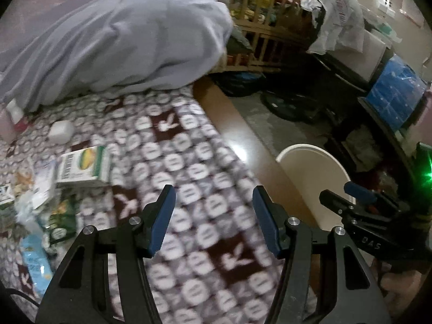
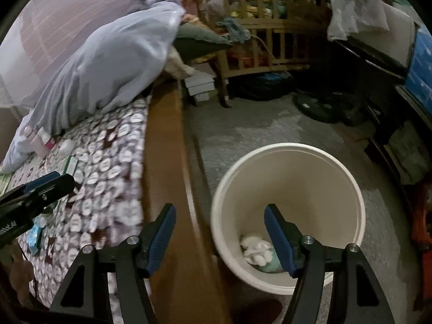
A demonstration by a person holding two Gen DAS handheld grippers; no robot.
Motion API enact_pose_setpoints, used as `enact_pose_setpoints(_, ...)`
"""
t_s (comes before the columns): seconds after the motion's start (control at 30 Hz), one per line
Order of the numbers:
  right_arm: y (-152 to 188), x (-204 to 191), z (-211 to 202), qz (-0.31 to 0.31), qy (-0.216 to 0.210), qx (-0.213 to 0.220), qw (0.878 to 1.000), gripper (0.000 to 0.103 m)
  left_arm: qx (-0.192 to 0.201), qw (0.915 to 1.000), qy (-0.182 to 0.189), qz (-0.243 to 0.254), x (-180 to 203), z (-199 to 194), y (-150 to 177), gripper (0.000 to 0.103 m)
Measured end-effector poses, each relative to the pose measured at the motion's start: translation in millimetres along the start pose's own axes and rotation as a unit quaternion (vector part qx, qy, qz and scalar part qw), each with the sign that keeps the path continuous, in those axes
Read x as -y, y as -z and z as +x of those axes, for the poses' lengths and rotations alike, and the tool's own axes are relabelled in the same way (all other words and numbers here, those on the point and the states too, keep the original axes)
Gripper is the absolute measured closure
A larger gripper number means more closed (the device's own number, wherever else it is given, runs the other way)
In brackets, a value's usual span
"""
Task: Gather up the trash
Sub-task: 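Move both open tools back over the trash pile on the bed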
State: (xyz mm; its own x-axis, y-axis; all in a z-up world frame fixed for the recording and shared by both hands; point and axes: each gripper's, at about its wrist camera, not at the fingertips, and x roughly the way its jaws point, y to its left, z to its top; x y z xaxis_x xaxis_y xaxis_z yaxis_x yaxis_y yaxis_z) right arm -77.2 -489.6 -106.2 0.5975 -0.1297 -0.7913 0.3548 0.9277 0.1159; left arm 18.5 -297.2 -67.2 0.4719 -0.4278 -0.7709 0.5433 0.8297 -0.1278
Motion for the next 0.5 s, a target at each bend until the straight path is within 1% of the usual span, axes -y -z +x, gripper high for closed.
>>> enact_pose_setpoints(0.23, -2, -48, 0, -0.035, -0.024, 0.0, 0.999, 0.035, 0.018, 0.9988, -0.042, -0.016, -38, -24, 10, 0.045)
enact_pose_setpoints(0.5, 0, -111, 5, -0.078, -0.058, -0.005, 0.995, 0.034, 0.028, 0.9953, -0.081, -0.046, -85, -47, 25, 0.045)
